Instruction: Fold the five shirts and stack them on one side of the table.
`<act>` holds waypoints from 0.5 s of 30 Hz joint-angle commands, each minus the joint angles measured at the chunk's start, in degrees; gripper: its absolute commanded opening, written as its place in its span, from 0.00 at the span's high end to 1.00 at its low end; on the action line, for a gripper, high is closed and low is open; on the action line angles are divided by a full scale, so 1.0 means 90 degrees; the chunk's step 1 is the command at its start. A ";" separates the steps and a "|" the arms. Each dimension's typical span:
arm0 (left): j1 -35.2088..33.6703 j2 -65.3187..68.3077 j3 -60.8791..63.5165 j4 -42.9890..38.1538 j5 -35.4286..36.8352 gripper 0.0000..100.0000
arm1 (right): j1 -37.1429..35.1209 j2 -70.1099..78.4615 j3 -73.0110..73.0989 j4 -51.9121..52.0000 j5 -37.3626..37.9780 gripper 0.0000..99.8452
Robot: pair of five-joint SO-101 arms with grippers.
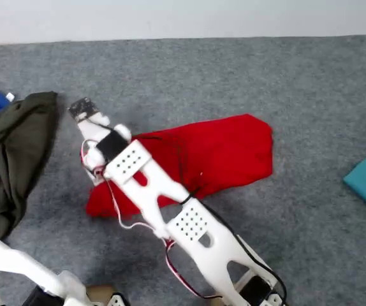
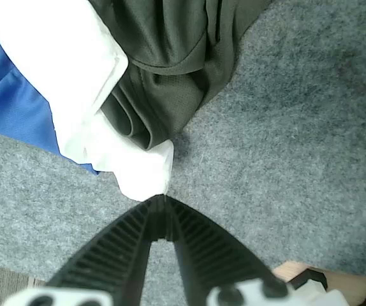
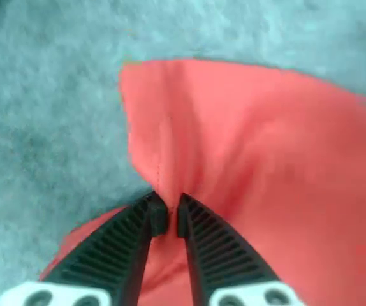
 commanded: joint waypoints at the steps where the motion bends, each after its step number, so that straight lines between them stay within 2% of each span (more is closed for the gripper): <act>1: 0.0029 -0.0244 -0.0024 -0.0088 -0.0059 1.00 | 0.0513 -0.0864 -0.0352 0.0259 0.0078 0.99; 6: 0.0215 -0.0244 -0.0024 -0.0068 -0.0039 1.00 | 0.1060 -0.1275 -0.0352 0.0269 0.0088 0.99; 15: 0.0400 -0.0244 -0.0054 -0.0078 -0.0029 1.00 | 0.1929 -0.1763 -0.0342 0.0298 0.0762 0.99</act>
